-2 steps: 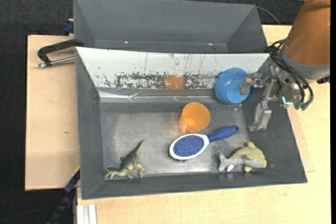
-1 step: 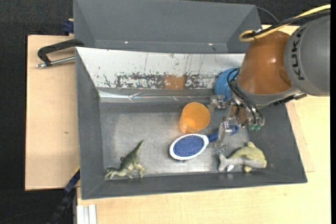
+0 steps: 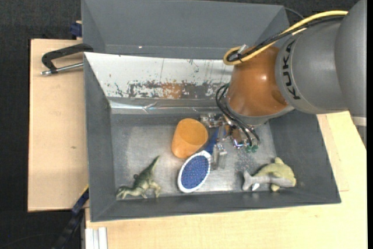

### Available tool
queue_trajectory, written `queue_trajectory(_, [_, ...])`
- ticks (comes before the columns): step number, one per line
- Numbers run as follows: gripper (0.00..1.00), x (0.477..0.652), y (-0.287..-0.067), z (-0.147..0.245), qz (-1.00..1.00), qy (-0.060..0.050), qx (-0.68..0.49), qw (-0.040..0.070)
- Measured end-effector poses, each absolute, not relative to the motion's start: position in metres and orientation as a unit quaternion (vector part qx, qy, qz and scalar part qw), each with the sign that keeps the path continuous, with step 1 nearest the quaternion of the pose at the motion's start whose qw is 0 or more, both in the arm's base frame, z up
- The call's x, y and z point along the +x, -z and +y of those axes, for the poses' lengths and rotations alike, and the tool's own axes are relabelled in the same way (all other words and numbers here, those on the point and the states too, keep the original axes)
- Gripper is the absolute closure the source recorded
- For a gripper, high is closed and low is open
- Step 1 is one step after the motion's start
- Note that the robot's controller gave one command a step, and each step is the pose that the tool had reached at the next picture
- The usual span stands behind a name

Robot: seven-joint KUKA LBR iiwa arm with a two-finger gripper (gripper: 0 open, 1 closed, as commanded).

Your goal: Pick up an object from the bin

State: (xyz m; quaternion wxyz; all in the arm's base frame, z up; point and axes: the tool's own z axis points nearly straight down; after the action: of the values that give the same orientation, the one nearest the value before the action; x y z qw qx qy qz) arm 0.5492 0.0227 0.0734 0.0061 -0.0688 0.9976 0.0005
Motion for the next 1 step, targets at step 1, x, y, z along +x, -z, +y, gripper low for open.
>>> queue_trajectory(1, [1.00,0.5463,-0.0707,0.0209,0.998,0.000,-0.068,0.002])
